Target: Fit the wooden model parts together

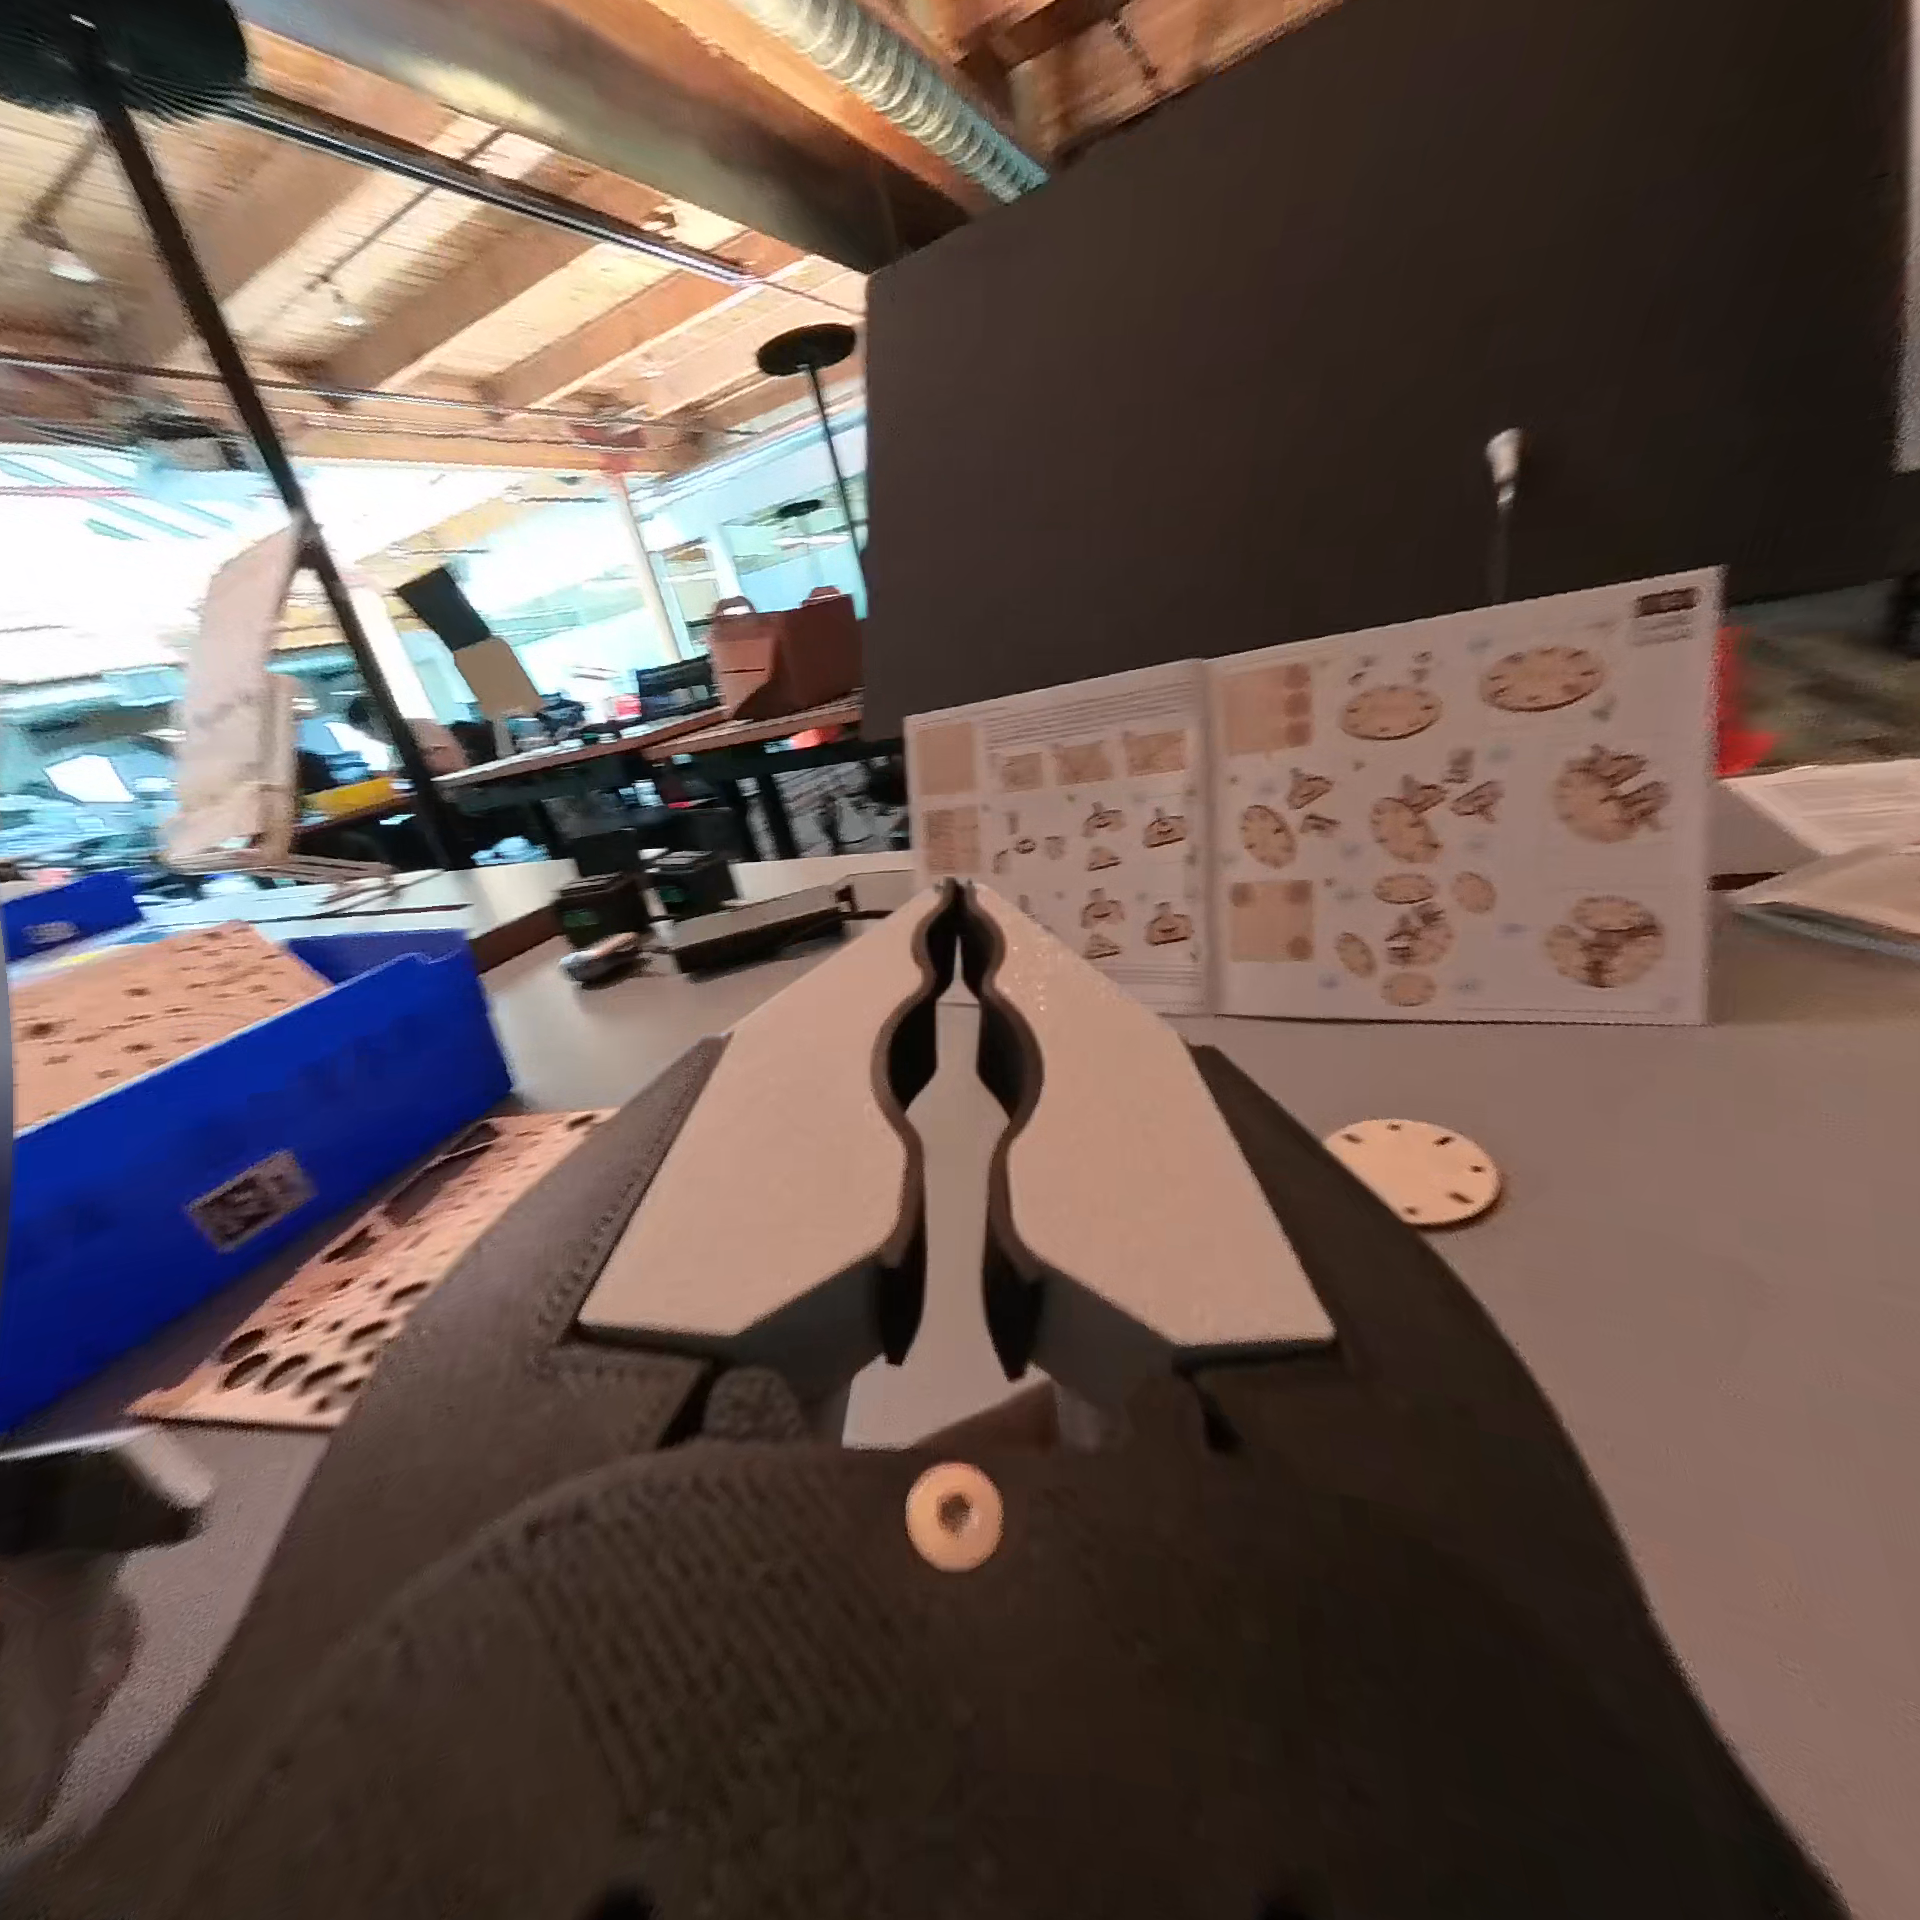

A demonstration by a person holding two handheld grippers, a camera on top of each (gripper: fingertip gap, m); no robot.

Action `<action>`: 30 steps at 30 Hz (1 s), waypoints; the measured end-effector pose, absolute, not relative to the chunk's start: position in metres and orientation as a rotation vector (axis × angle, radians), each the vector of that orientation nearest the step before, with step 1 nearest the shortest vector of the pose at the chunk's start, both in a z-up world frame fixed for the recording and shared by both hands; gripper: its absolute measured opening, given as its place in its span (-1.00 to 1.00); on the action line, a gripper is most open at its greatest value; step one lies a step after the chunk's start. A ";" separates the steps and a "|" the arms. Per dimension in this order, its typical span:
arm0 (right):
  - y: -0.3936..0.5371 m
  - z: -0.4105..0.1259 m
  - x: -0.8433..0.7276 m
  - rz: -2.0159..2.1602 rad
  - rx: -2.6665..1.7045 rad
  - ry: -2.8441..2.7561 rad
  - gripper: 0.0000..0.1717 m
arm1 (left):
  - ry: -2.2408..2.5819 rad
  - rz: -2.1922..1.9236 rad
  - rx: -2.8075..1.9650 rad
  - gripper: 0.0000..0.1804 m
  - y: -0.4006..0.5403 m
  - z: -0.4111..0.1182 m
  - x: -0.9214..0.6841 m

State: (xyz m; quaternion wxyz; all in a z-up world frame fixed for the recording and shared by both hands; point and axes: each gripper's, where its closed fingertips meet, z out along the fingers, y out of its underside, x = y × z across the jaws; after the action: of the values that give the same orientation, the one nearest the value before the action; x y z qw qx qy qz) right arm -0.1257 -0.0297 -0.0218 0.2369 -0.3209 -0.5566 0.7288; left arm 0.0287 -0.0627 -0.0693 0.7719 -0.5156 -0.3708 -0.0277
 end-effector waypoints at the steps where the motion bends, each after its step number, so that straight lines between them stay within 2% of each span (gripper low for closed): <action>1: -0.030 -0.024 -0.127 1.954 -0.873 -1.506 -1.00 | -0.799 -0.071 -1.109 -0.80 -0.063 -0.069 0.030; 5: -0.030 -0.034 -0.130 1.872 -0.932 -1.467 -1.00 | -0.801 -0.100 -1.041 -0.80 -0.071 -0.066 0.029; 12: -0.029 -0.006 -0.115 1.826 -0.797 -1.364 -1.00 | -0.815 -0.100 -1.032 -0.80 -0.073 -0.067 0.027; 16: -0.032 -0.034 -0.124 1.701 -0.811 -1.429 -1.00 | -0.818 -0.097 -1.031 -0.81 -0.073 -0.067 0.027; 21: -0.030 0.008 -0.105 1.787 -0.688 -1.337 -1.00 | -0.827 -0.096 -1.032 -0.80 -0.073 -0.068 0.026; 25: -0.033 -0.033 -0.121 1.684 -0.782 -1.445 -1.00 | -0.832 -0.099 -1.034 -0.80 -0.073 -0.069 0.025; 30: -0.021 0.000 -0.112 1.742 -0.794 -1.331 -1.00 | -0.836 -0.091 -1.033 -0.81 -0.073 -0.069 0.025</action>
State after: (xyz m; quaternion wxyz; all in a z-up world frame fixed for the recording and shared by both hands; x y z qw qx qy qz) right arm -0.1118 -0.0212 0.0005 0.3940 -0.3129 -0.5247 0.6867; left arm 0.0247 -0.0733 -0.0689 0.7865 -0.4790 -0.3876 -0.0423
